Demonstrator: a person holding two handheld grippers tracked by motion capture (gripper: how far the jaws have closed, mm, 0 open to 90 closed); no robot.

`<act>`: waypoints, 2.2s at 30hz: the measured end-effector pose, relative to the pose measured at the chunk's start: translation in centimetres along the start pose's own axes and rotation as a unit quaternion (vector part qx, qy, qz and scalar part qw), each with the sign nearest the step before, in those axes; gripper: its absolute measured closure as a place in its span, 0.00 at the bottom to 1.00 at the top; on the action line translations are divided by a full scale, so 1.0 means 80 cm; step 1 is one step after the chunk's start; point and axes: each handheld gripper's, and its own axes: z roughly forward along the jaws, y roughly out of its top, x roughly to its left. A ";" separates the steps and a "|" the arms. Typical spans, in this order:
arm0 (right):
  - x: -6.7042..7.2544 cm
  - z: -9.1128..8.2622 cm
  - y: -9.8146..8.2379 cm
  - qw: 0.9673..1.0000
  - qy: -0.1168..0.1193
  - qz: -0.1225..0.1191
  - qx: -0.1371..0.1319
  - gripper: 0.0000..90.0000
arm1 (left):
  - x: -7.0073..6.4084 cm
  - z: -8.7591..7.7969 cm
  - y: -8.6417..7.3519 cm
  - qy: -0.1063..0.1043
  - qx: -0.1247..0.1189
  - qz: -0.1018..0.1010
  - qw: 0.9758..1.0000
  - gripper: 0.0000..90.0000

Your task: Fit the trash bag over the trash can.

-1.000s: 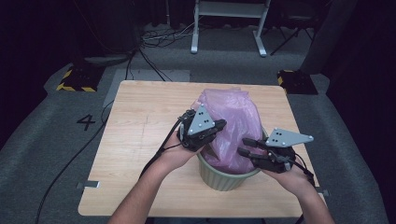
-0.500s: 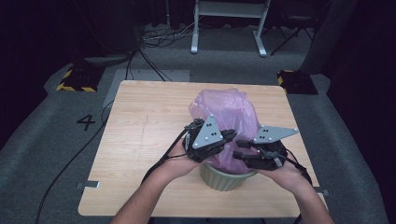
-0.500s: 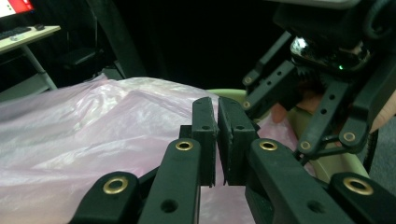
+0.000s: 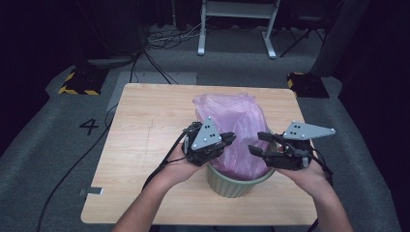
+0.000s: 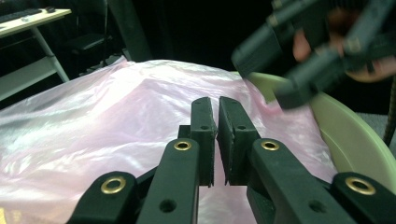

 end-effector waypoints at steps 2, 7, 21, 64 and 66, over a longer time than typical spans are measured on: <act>-0.001 -0.001 0.005 1.000 -0.008 0.002 -0.010 0.47 | -0.002 0.000 0.000 -0.003 0.001 0.002 1.000 0.94; -0.011 0.023 0.019 0.999 -0.044 0.004 0.007 0.41 | -0.004 0.003 -0.004 -0.004 0.022 -0.001 1.000 0.93; -0.068 0.043 0.010 0.989 -0.124 0.072 0.030 0.36 | -0.006 0.014 -0.015 -0.017 0.063 -0.004 0.998 0.92; 0.002 0.003 -0.026 0.999 0.048 -0.003 0.008 1.00 | 0.025 -0.005 -0.005 0.013 0.019 -0.066 0.998 0.70; 0.005 0.006 -0.027 0.999 0.051 -0.005 0.011 1.00 | 0.029 -0.007 -0.002 0.028 0.014 -0.065 0.997 0.66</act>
